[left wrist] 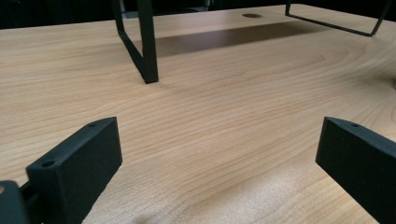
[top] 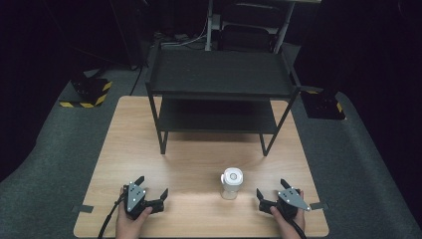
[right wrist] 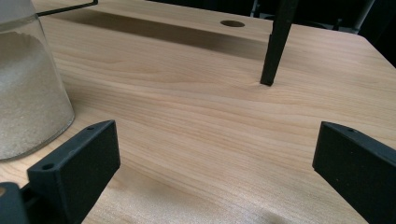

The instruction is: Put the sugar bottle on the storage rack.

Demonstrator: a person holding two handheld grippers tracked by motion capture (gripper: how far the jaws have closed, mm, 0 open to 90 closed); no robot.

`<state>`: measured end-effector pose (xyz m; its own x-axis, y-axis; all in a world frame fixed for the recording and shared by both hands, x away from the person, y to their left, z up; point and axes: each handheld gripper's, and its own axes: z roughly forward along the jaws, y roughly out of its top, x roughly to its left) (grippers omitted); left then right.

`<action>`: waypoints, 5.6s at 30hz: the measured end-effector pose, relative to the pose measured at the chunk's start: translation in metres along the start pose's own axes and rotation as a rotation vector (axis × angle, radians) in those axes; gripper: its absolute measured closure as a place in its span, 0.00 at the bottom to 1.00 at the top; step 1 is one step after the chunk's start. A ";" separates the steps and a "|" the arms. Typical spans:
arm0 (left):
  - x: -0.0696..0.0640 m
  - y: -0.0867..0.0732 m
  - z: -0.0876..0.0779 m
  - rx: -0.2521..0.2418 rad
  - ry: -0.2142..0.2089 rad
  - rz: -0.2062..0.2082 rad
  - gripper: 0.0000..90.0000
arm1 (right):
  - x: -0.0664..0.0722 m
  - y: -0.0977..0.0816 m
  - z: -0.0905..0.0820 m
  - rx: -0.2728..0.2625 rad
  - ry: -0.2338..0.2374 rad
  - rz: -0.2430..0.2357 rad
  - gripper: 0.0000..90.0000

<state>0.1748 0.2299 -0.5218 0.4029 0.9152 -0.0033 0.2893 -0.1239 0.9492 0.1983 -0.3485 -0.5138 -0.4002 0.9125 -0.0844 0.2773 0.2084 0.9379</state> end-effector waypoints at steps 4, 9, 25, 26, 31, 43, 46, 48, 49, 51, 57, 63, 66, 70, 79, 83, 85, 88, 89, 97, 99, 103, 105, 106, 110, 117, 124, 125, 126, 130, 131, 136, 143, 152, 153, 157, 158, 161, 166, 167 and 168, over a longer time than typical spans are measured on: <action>-0.001 0.000 -0.001 0.002 -0.001 0.005 0.01 | 0.000 0.000 0.000 -0.003 0.003 -0.004 0.00; -0.002 0.000 -0.001 0.002 0.003 0.004 0.01 | -0.001 -0.001 -0.001 -0.007 0.007 -0.005 0.00; -0.002 -0.002 -0.002 -0.007 0.004 0.008 0.01 | -0.001 -0.003 -0.001 -0.017 0.005 0.006 0.00; -0.002 -0.002 -0.002 -0.007 0.004 0.009 0.01 | -0.001 -0.003 -0.001 -0.017 0.005 0.011 0.00; -0.001 -0.001 -0.002 -0.004 -0.003 0.001 0.01 | -0.002 -0.004 -0.002 -0.025 0.000 0.029 0.00; -0.001 -0.002 -0.002 -0.007 0.000 -0.008 0.01 | -0.002 0.004 -0.010 -0.070 -0.005 0.049 0.00; 0.000 -0.002 -0.002 -0.008 0.000 -0.009 0.01 | -0.001 0.011 -0.015 -0.091 -0.006 0.042 0.00; 0.000 -0.002 -0.002 -0.008 -0.001 -0.012 0.01 | 0.000 0.015 -0.018 -0.110 -0.005 0.055 0.00; 0.000 -0.002 -0.002 -0.008 -0.001 -0.013 0.01 | 0.000 0.018 -0.020 -0.117 -0.003 0.056 0.00; 0.000 -0.002 -0.002 -0.009 -0.002 -0.016 0.01 | 0.002 0.024 -0.023 -0.133 -0.007 0.043 0.00; 0.001 -0.002 -0.002 -0.009 -0.004 -0.020 0.01 | 0.007 0.044 -0.031 -0.178 0.006 0.028 0.00; 0.001 -0.002 -0.002 -0.011 -0.005 -0.024 0.01 | 0.015 0.058 -0.038 -0.219 0.031 0.026 0.00; 0.002 -0.002 -0.002 -0.010 -0.006 -0.024 0.01 | 0.024 0.064 -0.039 -0.232 0.052 0.030 0.00; 0.002 -0.002 -0.002 -0.010 -0.007 -0.027 0.01 | 0.034 0.066 -0.038 -0.234 0.074 0.032 0.00; 0.003 -0.003 -0.003 -0.011 -0.009 -0.030 0.01 | 0.062 0.055 -0.022 -0.220 0.144 0.022 0.00; 0.003 -0.003 -0.003 -0.014 -0.008 -0.032 0.01 | 0.072 0.050 -0.015 -0.209 0.153 0.003 0.00; 0.003 -0.003 -0.003 -0.014 -0.009 -0.033 0.01 | 0.076 0.047 -0.012 -0.207 0.147 -0.001 0.00; 0.003 -0.004 -0.003 -0.016 -0.010 -0.034 0.01 | 0.078 0.044 -0.007 -0.196 0.146 -0.002 0.00; 0.003 -0.004 -0.003 -0.016 -0.011 -0.034 0.01 | 0.079 0.042 -0.004 -0.195 0.147 -0.001 0.00; 0.003 -0.004 -0.004 -0.020 -0.011 -0.037 0.01 | 0.089 0.028 0.011 -0.182 0.134 -0.013 0.01; 0.003 -0.005 -0.004 -0.020 -0.011 -0.037 0.01 | 0.093 0.025 0.016 -0.177 0.120 -0.014 0.01; 0.004 -0.005 -0.004 -0.022 -0.012 -0.037 0.01 | 0.103 0.019 0.023 -0.179 0.079 0.006 0.05; 0.004 -0.005 -0.004 -0.021 -0.013 -0.037 0.01 | 0.108 0.017 0.025 -0.183 0.056 0.014 0.09; 0.004 -0.005 -0.004 -0.021 -0.013 -0.038 0.01 | 0.111 0.016 0.027 -0.185 0.042 0.016 0.11; 0.005 -0.005 -0.004 -0.022 -0.015 -0.042 0.01 | 0.121 0.013 0.029 -0.208 0.001 0.030 0.21; 0.005 -0.005 -0.004 -0.021 -0.015 -0.043 0.01 | 0.132 0.010 0.027 -0.216 -0.024 0.065 0.30; 0.005 -0.005 -0.004 -0.022 -0.014 -0.042 0.01 | 0.152 0.009 0.024 -0.226 -0.094 0.091 0.32; 0.005 -0.005 -0.004 -0.022 -0.014 -0.042 0.01 | 0.152 0.009 0.024 -0.226 -0.096 0.093 0.33; 0.005 -0.005 -0.004 -0.022 -0.015 -0.042 0.01 | 0.152 0.009 0.025 -0.226 -0.096 0.090 0.33; 0.005 -0.005 -0.004 -0.021 -0.017 -0.043 0.01 | 0.148 0.011 0.025 -0.220 -0.080 0.079 0.33; 0.005 -0.005 -0.004 -0.021 -0.017 -0.043 0.01 | 0.145 0.013 0.024 -0.213 -0.068 0.074 0.33; 0.005 -0.005 -0.004 -0.021 -0.016 -0.043 0.01 | 0.138 0.017 0.023 -0.197 -0.041 0.050 0.33; 0.005 -0.005 -0.005 -0.021 -0.017 -0.044 0.01 | 0.129 0.020 0.021 -0.185 -0.017 0.016 0.33; 0.006 -0.005 -0.005 -0.020 -0.018 -0.043 0.01 | 0.112 0.028 0.021 -0.165 -0.012 0.024 0.33; 0.006 -0.005 -0.005 -0.020 -0.018 -0.043 0.01 | 0.110 0.030 0.021 -0.165 -0.011 0.024 0.33; 0.006 -0.005 -0.004 -0.020 -0.021 -0.047 0.01 | 0.103 0.038 0.020 -0.173 -0.008 0.022 0.33; 0.006 -0.005 -0.004 -0.020 -0.021 -0.047 0.01 | 0.102 0.040 0.021 -0.177 -0.009 0.021 0.33; 0.006 -0.005 -0.004 -0.021 -0.019 -0.048 0.01 | 0.098 0.049 0.021 -0.188 -0.009 0.023 0.33; 0.006 -0.005 -0.005 -0.023 -0.020 -0.047 0.01 | 0.093 0.062 0.021 -0.206 -0.014 0.033 0.33; 0.006 -0.005 -0.005 -0.023 -0.020 -0.047 0.01 | 0.093 0.062 0.021 -0.206 -0.014 0.033 0.33; 0.006 -0.005 -0.005 -0.023 -0.020 -0.047 0.01 | 0.091 0.068 0.022 -0.211 -0.013 0.035 0.33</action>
<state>0.1718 0.2379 -0.5253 0.4067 0.9120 -0.0539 0.2887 -0.0723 0.9547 0.1998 -0.2441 -0.4649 -0.3823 0.9225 -0.0537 0.1016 0.0997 0.9898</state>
